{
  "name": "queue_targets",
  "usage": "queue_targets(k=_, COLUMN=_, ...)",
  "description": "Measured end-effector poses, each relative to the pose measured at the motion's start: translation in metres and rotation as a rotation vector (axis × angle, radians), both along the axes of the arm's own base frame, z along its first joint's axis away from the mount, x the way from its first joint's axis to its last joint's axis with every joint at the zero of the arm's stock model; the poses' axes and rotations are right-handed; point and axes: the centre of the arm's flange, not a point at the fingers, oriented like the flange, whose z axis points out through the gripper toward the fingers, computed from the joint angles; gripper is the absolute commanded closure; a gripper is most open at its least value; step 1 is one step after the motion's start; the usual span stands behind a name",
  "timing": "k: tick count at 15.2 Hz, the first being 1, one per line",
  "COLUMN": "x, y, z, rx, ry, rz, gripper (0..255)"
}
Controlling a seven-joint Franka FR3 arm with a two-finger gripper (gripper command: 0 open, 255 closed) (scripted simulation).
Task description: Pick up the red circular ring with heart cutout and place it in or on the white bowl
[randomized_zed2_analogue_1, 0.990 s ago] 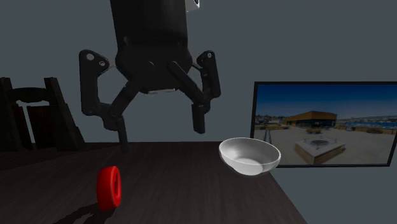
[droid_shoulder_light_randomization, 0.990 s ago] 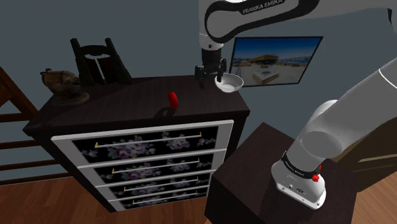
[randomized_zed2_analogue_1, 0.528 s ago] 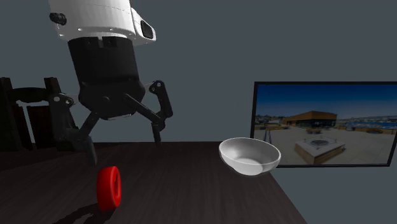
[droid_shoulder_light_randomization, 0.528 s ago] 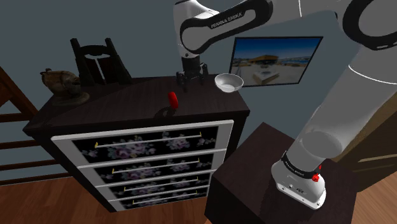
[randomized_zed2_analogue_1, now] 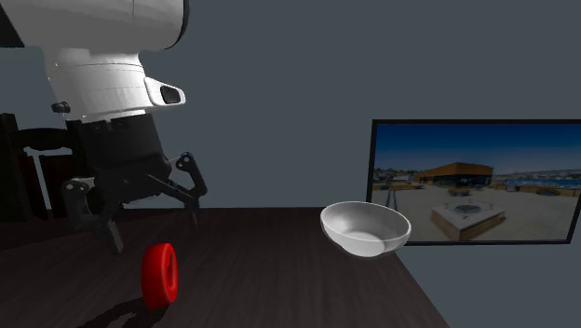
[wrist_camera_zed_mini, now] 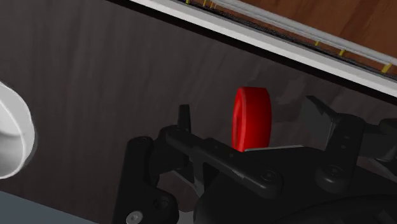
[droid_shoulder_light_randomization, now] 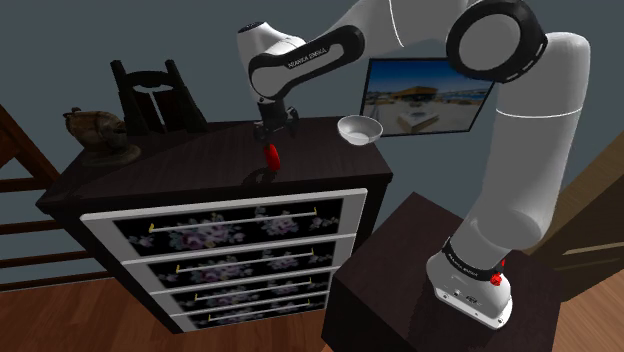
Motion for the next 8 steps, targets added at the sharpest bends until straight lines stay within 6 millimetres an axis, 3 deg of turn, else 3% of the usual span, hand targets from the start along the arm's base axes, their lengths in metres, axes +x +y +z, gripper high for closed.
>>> queue_targets(k=5, x=0.057, y=0.013, z=-0.035, rx=-0.04, ry=-0.002, rz=-0.027, gripper=0)
queue_targets(k=8, x=0.073, y=0.017, z=-0.051, rx=-0.052, ry=-0.001, rz=-0.035, gripper=0)
